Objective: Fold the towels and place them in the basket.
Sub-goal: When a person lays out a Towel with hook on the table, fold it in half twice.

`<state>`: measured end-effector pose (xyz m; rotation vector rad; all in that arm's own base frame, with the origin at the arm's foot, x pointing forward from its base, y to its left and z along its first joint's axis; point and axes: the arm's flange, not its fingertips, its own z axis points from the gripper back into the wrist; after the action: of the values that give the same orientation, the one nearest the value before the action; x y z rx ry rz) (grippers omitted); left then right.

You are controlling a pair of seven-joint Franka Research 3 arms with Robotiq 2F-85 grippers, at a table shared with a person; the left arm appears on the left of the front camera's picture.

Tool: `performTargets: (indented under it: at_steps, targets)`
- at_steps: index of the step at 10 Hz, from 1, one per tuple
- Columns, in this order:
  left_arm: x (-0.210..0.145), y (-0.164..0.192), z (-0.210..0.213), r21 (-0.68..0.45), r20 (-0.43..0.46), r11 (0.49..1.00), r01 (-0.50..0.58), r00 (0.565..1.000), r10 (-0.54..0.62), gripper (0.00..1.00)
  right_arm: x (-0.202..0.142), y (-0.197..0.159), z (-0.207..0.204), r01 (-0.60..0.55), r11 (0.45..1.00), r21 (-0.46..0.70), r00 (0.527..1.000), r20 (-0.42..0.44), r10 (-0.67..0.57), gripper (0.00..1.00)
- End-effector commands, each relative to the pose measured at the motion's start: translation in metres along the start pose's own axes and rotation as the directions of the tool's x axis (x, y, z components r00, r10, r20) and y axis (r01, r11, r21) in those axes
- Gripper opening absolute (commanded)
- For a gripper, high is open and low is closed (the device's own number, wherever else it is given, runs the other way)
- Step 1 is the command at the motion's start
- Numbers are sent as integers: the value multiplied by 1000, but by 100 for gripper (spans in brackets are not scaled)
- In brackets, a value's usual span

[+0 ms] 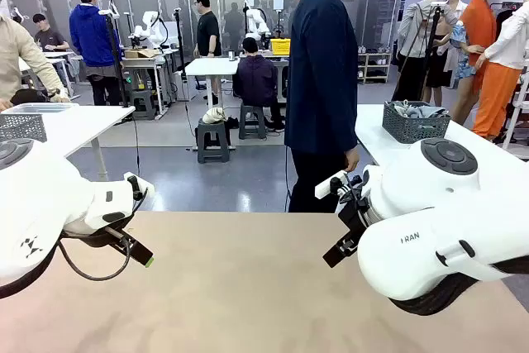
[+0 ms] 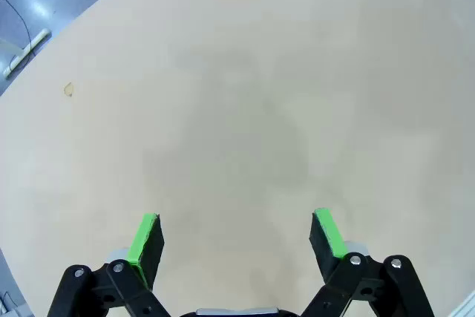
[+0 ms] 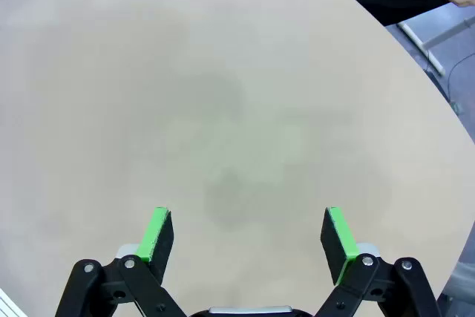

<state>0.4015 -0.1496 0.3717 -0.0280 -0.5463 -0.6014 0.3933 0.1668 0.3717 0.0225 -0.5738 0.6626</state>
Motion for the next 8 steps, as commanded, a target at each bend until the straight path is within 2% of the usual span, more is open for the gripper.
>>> performTargets:
  at_steps: [1, 8]
  targets:
    - [0, 0, 0, 0, 0, 1000, 0, 1000, 0, 100, 0, 0, 0, 0, 1000, 0, 1000, 0, 0, 100]
    - [0, 0, 0, 0, 0, 1000, 0, 1000, 0, 100, 0, 0, 0, 0, 1000, 0, 1000, 0, 0, 100]
